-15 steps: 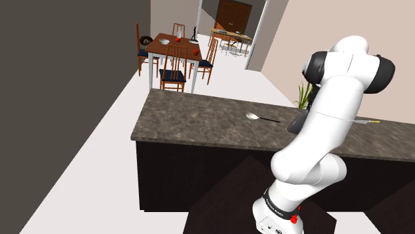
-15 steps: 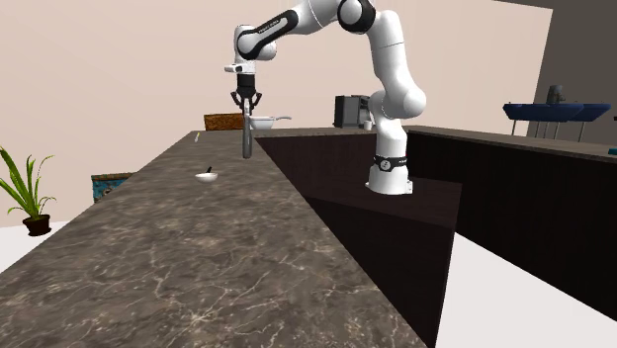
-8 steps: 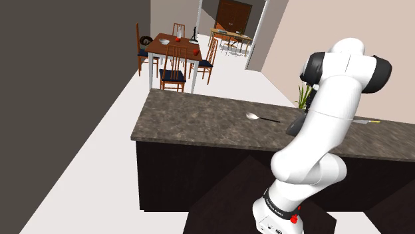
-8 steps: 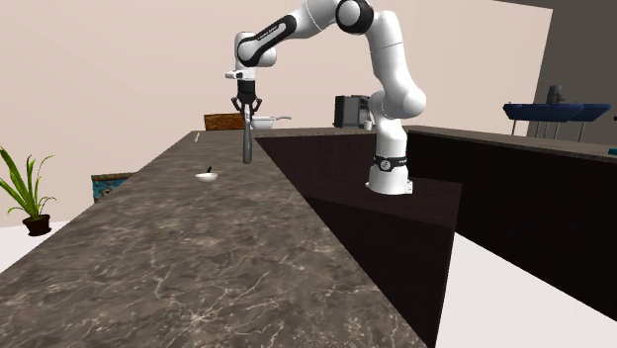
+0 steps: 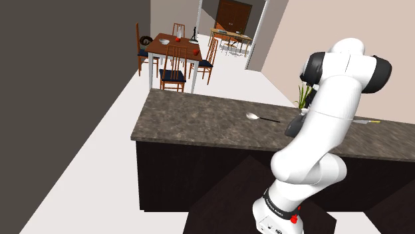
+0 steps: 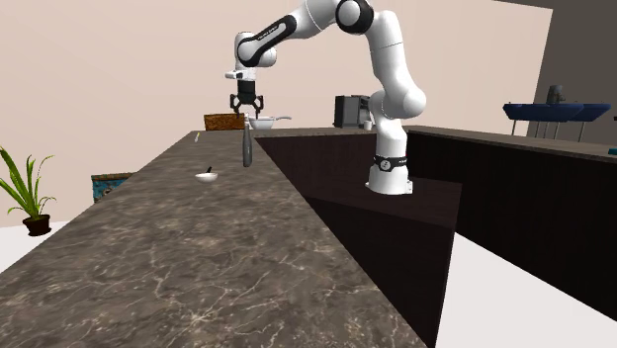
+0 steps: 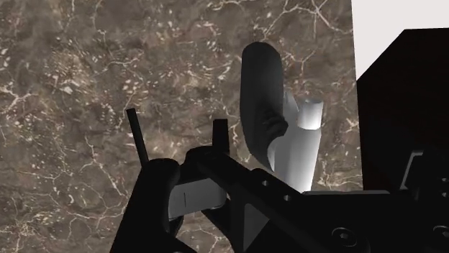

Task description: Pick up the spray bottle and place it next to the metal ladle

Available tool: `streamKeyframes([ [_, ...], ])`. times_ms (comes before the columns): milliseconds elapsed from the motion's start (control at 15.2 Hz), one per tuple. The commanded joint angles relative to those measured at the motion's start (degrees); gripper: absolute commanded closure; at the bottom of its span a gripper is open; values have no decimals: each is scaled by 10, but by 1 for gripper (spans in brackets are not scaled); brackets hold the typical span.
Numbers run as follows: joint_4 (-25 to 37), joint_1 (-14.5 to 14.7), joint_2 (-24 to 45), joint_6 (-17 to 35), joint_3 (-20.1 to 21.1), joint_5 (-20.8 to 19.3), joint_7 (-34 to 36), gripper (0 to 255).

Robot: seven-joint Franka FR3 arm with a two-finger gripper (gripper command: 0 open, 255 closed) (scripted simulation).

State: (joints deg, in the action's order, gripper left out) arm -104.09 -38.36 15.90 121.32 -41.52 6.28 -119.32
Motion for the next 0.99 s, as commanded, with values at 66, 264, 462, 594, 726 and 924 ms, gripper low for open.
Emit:
streamKeyframes([
  [66, 0, 0, 0, 0, 0, 0, 0, 0],
  [264, 19, 7, -18, -33, -4, -14, 9, 0],
  [462, 39, 12, -31, -63, -7, -25, 16, 0],
  [594, 39, 12, -31, -63, -7, -25, 16, 0],
  [726, 39, 12, -31, -63, -7, -25, 16, 0],
  [924, 39, 12, -31, -63, -7, -25, 16, 0],
])
